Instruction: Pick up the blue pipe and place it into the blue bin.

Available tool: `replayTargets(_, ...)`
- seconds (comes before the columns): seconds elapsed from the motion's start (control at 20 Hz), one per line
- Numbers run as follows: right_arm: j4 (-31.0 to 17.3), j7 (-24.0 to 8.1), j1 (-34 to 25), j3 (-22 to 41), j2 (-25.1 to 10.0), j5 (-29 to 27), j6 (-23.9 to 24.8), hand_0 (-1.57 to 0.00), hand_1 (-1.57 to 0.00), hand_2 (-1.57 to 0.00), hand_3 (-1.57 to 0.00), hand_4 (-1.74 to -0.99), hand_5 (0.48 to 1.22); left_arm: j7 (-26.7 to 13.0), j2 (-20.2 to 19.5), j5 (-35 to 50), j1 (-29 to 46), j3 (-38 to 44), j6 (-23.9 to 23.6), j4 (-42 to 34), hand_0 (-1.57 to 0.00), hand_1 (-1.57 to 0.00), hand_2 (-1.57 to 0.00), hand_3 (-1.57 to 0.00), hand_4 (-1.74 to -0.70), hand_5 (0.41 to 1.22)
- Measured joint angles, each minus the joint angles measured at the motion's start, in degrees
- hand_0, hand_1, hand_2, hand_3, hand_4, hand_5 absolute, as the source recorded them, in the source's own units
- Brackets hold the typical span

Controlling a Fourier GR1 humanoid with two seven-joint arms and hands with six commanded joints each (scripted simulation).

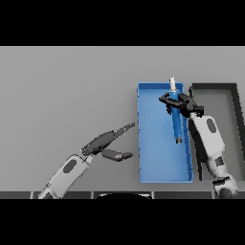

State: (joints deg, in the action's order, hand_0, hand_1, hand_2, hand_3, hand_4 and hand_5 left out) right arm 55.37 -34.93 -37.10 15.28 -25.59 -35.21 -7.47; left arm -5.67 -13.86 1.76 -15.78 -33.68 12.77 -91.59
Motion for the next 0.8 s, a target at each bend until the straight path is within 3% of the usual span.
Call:
replayTargets(0.1,-2.3,0.0,-1.9,7.1,-3.2,-7.5,1.5,-0.60,-0.57,-0.55,-0.33,-1.302,1.182,0.3,0.2,0.3,-0.1,-0.1,0.1,-0.5,0.00,0.00,0.00,0.00,-0.83,0.476)
replayTargets(0.15,-1.8,0.0,-1.9,10.1,-4.1,-9.9,1.3,-0.48,-0.45,-0.44,-0.26,-1.264,1.139,0.1,0.3,0.3,0.0,-0.1,-0.1,-0.8,0.00,0.00,0.00,0.00,-0.83,0.477)
replayTargets(0.3,3.0,0.7,-2.2,14.7,-7.2,-7.2,-3.8,-0.25,-0.23,-0.22,-0.13,-1.204,1.002,-0.8,0.5,0.4,0.2,-0.3,-0.2,-0.8,0.00,0.00,0.00,0.00,-0.83,0.477)
replayTargets(0.45,7.3,0.0,-2.0,16.8,-9.1,-4.6,-3.4,-0.15,-0.12,-0.11,-0.07,-1.192,0.907,-0.9,0.1,0.2,0.5,-0.4,-0.3,-1.3,0.00,0.00,0.00,0.00,-0.83,0.472)
replayTargets(0.8,7.5,0.9,-2.1,18.0,-9.8,-3.4,-1.6,-0.03,-0.02,-0.02,-0.01,-1.182,0.789,-0.5,-0.2,0.0,0.9,-0.7,-0.3,-2.2,0.00,0.00,0.00,0.00,-0.83,0.471)
